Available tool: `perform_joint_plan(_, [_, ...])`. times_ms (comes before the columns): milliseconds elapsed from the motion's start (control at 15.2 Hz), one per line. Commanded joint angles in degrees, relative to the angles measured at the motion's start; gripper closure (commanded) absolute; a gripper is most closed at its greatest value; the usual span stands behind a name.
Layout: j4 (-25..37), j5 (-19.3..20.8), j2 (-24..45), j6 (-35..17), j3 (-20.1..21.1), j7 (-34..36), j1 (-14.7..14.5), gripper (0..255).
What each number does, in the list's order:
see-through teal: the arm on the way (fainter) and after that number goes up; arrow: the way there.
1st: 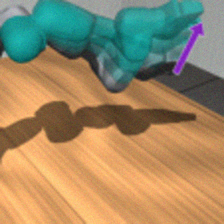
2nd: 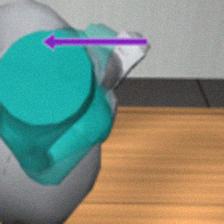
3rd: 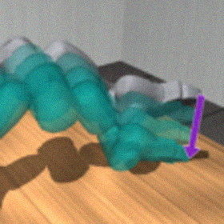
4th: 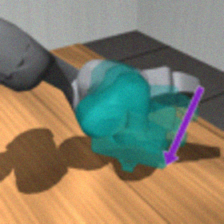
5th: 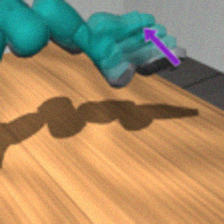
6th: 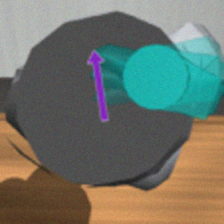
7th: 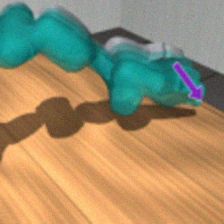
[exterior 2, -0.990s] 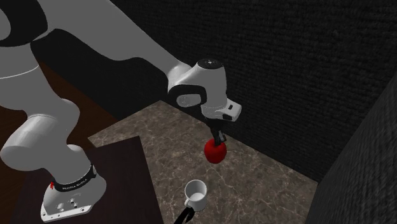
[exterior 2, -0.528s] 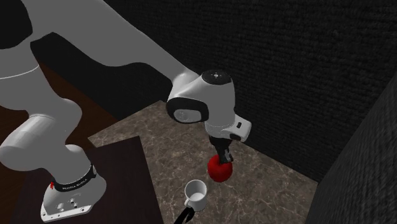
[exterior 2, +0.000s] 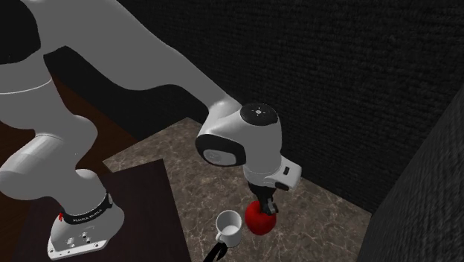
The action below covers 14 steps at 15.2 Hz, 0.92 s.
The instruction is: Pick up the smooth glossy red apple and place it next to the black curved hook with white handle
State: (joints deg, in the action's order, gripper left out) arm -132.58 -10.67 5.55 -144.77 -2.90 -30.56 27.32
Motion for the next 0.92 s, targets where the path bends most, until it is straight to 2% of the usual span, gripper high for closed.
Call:
perform_joint_plan(0, [-0.36, -0.50, 1.13, -1.49, 0.06, -0.59, 0.07, 255])
perform_joint_plan(858, [-1.15, -4.23, 9.62, -10.62, 1.40, -4.10, 0.69, 255])
